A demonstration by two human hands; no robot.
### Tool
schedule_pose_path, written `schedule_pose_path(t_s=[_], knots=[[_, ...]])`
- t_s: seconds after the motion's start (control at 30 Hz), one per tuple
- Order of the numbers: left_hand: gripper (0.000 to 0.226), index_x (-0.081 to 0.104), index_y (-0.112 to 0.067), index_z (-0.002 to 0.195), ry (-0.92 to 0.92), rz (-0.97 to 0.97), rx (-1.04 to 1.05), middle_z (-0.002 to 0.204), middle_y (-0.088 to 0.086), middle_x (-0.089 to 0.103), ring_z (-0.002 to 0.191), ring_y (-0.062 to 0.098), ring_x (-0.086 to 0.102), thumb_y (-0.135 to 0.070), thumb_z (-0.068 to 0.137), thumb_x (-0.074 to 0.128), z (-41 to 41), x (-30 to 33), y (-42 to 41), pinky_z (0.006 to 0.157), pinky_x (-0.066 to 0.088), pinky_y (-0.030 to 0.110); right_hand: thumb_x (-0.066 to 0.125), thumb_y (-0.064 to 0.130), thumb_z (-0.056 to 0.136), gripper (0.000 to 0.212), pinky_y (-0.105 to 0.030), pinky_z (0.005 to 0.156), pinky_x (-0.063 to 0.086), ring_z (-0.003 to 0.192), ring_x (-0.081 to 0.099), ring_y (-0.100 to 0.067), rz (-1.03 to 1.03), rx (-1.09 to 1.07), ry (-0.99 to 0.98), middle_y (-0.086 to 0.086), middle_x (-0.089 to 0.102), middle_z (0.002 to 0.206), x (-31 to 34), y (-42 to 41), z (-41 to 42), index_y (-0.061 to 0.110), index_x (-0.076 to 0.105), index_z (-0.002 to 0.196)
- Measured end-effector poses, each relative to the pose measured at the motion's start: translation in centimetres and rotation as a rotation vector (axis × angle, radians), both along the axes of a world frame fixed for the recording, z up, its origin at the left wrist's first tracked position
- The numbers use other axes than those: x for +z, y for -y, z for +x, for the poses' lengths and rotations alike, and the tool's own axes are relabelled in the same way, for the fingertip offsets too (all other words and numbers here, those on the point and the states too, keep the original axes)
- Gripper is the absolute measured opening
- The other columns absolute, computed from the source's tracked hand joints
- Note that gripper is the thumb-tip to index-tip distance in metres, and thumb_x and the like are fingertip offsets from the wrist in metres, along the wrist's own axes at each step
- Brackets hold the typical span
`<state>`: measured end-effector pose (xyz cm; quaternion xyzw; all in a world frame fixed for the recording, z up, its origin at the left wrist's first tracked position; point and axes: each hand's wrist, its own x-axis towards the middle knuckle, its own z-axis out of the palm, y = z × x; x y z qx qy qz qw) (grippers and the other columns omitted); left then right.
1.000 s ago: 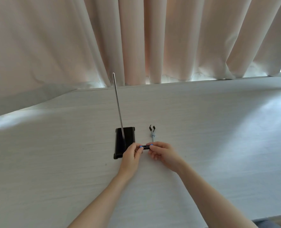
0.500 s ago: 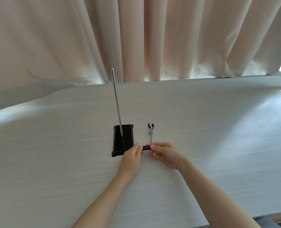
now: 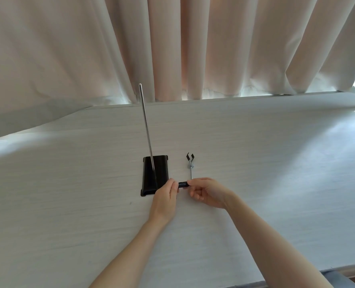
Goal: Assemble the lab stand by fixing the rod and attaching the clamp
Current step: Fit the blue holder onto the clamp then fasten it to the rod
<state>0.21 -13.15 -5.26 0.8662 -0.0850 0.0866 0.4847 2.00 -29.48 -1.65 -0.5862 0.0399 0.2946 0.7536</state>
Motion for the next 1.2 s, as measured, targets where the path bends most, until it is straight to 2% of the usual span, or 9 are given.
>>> schedule_pose_path(t_s=[0.17,0.33,0.5,0.63,0.73,0.87,0.97,1.13,1.2], knots=[[0.032,0.042,-0.017,0.065,-0.017,0.12,0.0,0.052,-0.006,0.039,0.05,0.009,0.035,-0.026,0.095,0.036,0.2,0.0,-0.1,0.051,0.028,0.028,0.051,0.011,0.093,0.022,-0.013,0.044,0.039,0.048,0.05,-0.007,0.025,0.023,0.001,-0.002,0.061,0.058,-0.4,0.4,-0.1,0.006,0.064,0.076],[0.04,0.039,-0.022,0.056,-0.095,0.051,0.104,0.052,-0.006,0.046,0.051,0.012,0.041,-0.026,0.096,0.035,0.4,0.4,0.4,0.056,0.033,0.033,0.049,0.003,0.092,0.018,-0.017,0.053,0.04,0.054,0.052,-0.009,0.021,0.01,0.093,-0.001,0.063,0.061,-0.6,0.0,-0.3,0.006,0.061,0.079],[0.036,0.041,-0.025,0.062,-0.059,0.019,0.095,0.05,-0.012,0.046,0.048,0.003,0.043,-0.027,0.097,0.034,0.2,0.0,0.3,0.049,0.032,0.015,0.059,0.013,0.088,0.009,-0.018,0.051,0.04,0.05,0.051,-0.01,0.045,-0.059,0.128,-0.003,0.064,0.063,-0.6,-0.2,-0.6,0.011,0.063,0.08],[0.031,0.042,-0.016,0.07,-0.031,0.039,0.051,0.053,-0.003,0.045,0.051,0.015,0.039,-0.027,0.097,0.033,0.2,-0.2,0.3,0.052,0.034,0.032,0.059,0.026,0.089,0.015,-0.018,0.042,0.035,0.043,0.044,-0.011,0.082,-0.19,0.057,-0.006,0.06,0.058,-0.7,0.2,-0.6,0.012,0.063,0.087],[0.03,0.044,-0.016,0.073,-0.037,0.049,0.049,0.055,-0.002,0.05,0.05,0.012,0.044,-0.029,0.097,0.032,0.2,-0.3,0.3,0.053,0.038,0.034,0.059,0.018,0.089,0.014,-0.016,0.042,0.035,0.043,0.043,-0.008,0.1,-0.214,0.075,-0.002,0.057,0.057,-1.0,0.2,-0.7,0.009,0.068,0.089],[0.033,0.04,-0.026,0.065,-0.045,0.048,0.058,0.052,-0.006,0.049,0.048,0.006,0.044,-0.03,0.097,0.031,0.2,-0.2,0.4,0.05,0.034,0.024,0.06,0.012,0.088,0.013,-0.016,0.056,0.047,0.056,0.057,-0.008,0.141,-0.227,0.064,-0.002,0.064,0.067,-1.2,0.1,-0.6,0.007,0.072,0.089],[0.034,0.038,-0.027,0.064,-0.042,0.055,0.066,0.053,-0.006,0.049,0.048,0.008,0.043,-0.029,0.097,0.031,0.1,-0.1,0.4,0.053,0.037,0.029,0.065,0.007,0.083,0.008,-0.017,0.059,0.049,0.06,0.058,-0.011,0.16,-0.235,0.074,-0.004,0.065,0.072,-1.4,0.2,-0.5,0.009,0.073,0.083],[0.034,0.041,-0.02,0.066,-0.038,0.06,0.082,0.053,-0.007,0.048,0.05,0.013,0.045,-0.028,0.097,0.029,0.1,-0.1,0.5,0.056,0.04,0.036,0.062,-0.015,0.076,0.033,-0.015,0.056,0.049,0.058,0.061,-0.01,0.178,-0.279,0.117,-0.004,0.069,0.074,-1.7,0.1,-0.5,0.008,0.07,0.098],[0.034,0.039,-0.024,0.065,-0.029,0.07,0.085,0.053,-0.009,0.047,0.05,0.012,0.045,-0.028,0.097,0.029,0.1,0.0,0.5,0.055,0.039,0.035,0.059,-0.016,0.077,0.029,-0.013,0.051,0.046,0.053,0.057,-0.008,0.166,-0.288,0.1,-0.005,0.068,0.074,-1.6,0.1,-0.5,0.007,0.072,0.089]])
